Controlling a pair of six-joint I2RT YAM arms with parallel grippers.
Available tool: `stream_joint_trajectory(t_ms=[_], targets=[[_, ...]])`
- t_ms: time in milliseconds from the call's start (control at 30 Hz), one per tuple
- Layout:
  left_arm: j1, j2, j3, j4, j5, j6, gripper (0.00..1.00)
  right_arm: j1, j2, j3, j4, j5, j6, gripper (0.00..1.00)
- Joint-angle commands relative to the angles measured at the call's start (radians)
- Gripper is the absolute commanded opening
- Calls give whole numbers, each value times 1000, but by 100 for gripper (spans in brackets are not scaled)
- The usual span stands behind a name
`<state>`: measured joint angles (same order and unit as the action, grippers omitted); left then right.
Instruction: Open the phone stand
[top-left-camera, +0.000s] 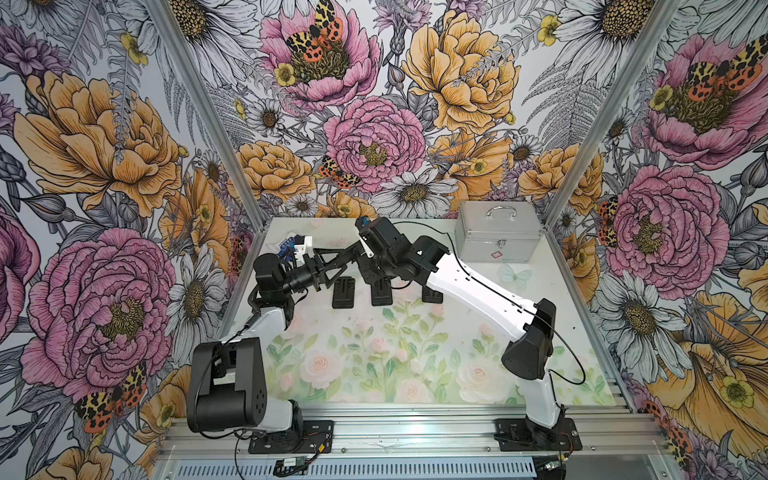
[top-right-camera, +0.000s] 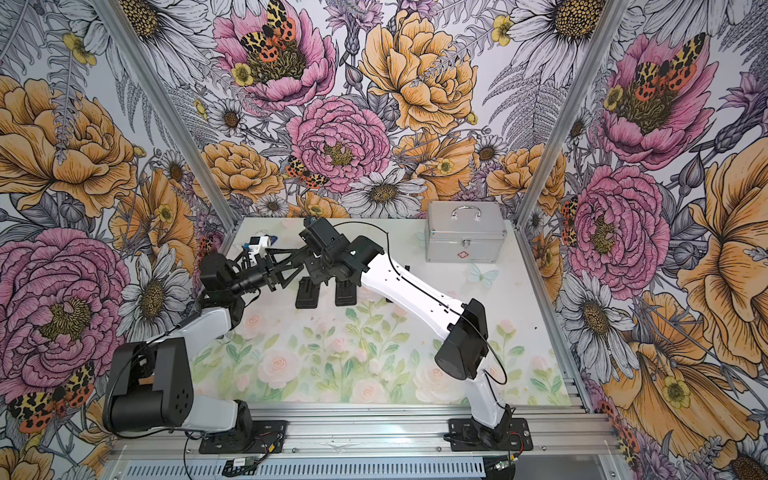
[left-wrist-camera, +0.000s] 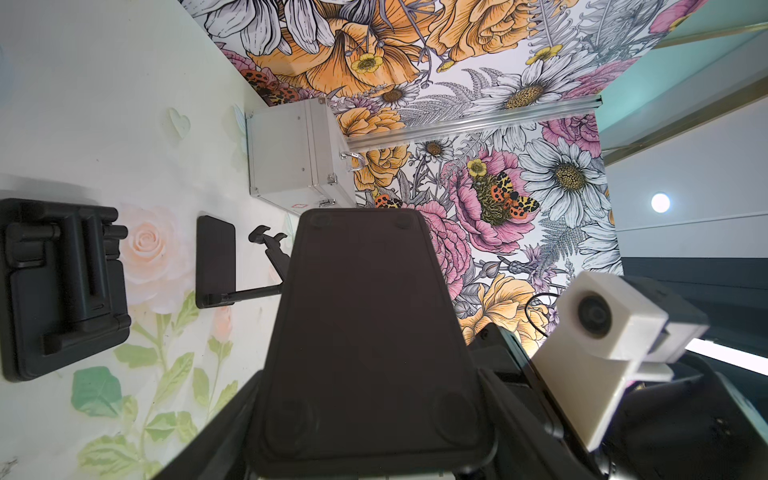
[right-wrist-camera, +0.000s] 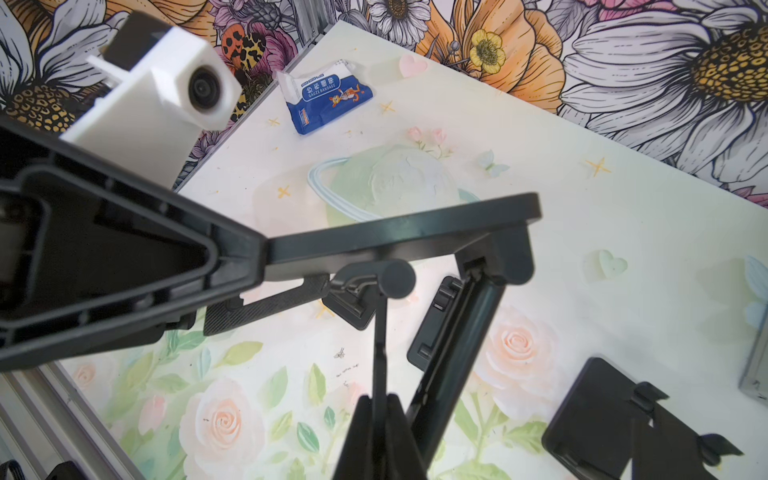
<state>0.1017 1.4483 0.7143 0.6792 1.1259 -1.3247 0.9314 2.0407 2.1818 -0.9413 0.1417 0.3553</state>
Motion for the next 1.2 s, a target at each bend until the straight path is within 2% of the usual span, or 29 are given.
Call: stream_joint_trajectory(t_ms=[0, 400, 667, 1033, 1100, 1167], targets=[[52, 52, 51, 23, -122, 74, 39, 40, -91, 9, -86, -84, -27, 0], [38, 184, 132, 24, -121, 102, 39, 87, -67, 95, -85, -194, -29, 0], [-18, 243, 177, 29, -140, 105, 39, 110, -21, 163, -85, -257, -19, 0], [-29, 253, 199, 34, -139, 92, 38, 92, -9, 176, -85, -225, -21, 0], [-26, 249, 207, 34, -138, 84, 41, 80, -11, 177, -85, -220, -19, 0], [-21, 242, 224, 36, -136, 74, 52, 64, -17, 181, -86, -217, -14, 0]])
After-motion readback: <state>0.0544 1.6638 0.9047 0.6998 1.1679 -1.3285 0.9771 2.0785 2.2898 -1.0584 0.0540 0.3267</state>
